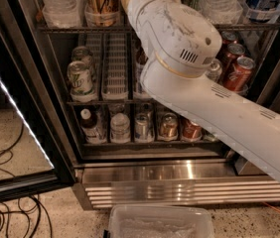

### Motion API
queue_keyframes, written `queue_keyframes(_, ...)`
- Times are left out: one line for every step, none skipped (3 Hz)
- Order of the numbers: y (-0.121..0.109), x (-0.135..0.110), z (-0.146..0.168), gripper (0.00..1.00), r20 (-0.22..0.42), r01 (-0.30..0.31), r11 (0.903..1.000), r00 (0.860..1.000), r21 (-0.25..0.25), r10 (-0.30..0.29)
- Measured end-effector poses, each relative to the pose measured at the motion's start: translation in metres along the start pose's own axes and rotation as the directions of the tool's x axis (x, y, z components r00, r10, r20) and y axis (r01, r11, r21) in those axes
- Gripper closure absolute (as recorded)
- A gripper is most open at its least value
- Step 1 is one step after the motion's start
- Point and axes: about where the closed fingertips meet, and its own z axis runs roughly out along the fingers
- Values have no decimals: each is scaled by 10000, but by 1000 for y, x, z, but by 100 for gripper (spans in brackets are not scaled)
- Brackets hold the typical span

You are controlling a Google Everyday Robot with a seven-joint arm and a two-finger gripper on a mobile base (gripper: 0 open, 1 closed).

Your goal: Pick coke can from top shelf of fridge

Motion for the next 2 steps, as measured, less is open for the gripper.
queue_keyframes(0,-7,-3,100,65,87,9999,9999,-81,-86)
queue_keyframes(0,-12,-7,100,117,130,9996,9999,-259,-127)
